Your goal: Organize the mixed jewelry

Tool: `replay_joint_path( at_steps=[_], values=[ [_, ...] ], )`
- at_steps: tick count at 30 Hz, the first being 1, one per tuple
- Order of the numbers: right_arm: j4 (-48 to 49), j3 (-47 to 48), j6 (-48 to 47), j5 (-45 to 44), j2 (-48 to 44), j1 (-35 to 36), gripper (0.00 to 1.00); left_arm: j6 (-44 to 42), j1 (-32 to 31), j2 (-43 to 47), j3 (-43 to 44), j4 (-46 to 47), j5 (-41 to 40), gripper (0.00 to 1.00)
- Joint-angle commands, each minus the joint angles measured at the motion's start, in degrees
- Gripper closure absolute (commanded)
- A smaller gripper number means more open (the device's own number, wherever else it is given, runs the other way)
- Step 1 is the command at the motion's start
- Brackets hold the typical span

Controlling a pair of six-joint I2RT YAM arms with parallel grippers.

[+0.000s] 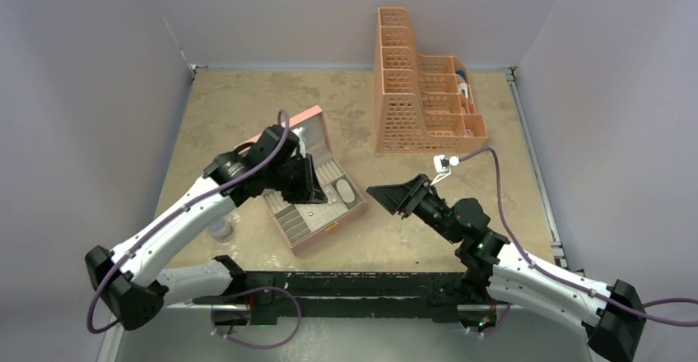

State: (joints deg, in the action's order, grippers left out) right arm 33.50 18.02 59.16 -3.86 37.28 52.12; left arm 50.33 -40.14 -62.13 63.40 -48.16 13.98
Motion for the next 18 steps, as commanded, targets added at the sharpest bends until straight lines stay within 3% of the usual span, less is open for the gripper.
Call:
replay_joint_path(
  at_steps=[1, 18],
  values=[
    [-1.2, -1.0, -0.4, -2.4, 0.2, 0.2, 0.42, -6.8, 0.3, -5.2, 5.5, -11.5, -7.8, 0.90],
    [-2.2, -3.2, -0.3, -2.6, 4.1, 0.1, 0.42, -13.5, 0.3, -20.6, 9.8, -15.5, -11.4, 0.90]
  ],
)
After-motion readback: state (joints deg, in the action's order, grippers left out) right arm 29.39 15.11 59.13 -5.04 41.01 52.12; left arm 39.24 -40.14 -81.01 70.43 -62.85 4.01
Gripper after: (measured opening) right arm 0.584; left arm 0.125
